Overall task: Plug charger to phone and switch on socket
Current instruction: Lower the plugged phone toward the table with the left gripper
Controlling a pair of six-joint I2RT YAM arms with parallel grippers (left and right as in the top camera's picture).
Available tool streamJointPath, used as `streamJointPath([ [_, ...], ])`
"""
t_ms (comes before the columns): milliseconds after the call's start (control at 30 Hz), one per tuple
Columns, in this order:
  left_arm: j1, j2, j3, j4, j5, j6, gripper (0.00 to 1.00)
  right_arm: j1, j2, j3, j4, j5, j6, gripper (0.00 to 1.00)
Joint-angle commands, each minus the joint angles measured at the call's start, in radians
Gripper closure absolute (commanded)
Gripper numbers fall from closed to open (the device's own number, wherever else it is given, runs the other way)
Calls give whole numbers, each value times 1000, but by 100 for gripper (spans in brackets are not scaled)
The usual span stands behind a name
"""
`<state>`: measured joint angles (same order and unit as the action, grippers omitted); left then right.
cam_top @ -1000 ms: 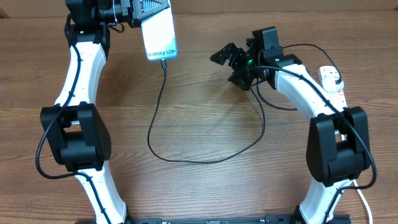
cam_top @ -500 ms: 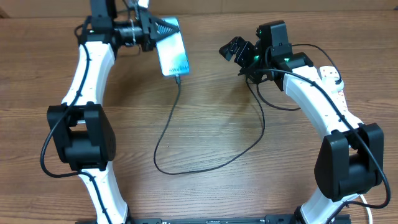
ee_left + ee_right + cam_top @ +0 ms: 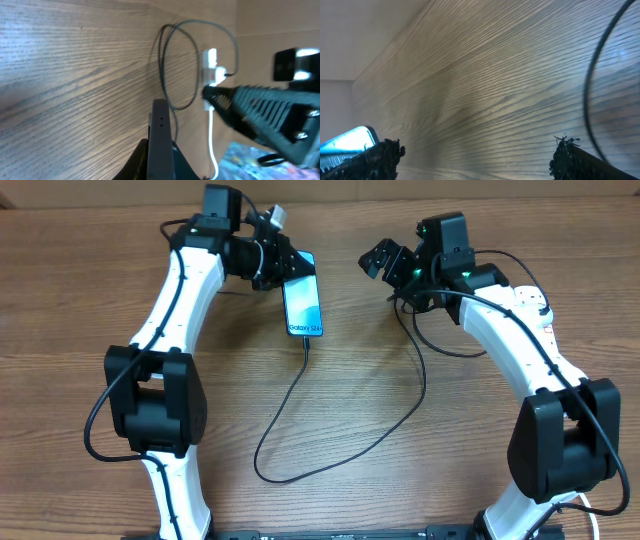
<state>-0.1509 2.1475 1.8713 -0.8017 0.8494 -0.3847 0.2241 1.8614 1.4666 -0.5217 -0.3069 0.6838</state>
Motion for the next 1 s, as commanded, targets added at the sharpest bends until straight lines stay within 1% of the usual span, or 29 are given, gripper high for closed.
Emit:
streamJointPath([
  [0, -29, -9, 14, -16, -75, 31, 89, -29, -35, 21, -13, 19, -28, 0],
  [100, -50, 3, 14, -17, -83, 31, 89, -40, -35, 21, -28, 19, -31, 0],
  [300, -78, 55, 14, -16, -82, 10, 96, -48, -35, 21, -43, 19, -37, 0],
  [500, -85, 122, 14, -9, -75, -24, 96, -48, -35, 21, -53, 19, -39, 0],
  [800, -85, 224, 14, -6, -37, -35, 96, -48, -35, 21, -54, 19, -51, 0],
  [967, -85, 241, 14, -5, -38, -34, 96, -48, -35, 21, -53, 19, -57, 0],
])
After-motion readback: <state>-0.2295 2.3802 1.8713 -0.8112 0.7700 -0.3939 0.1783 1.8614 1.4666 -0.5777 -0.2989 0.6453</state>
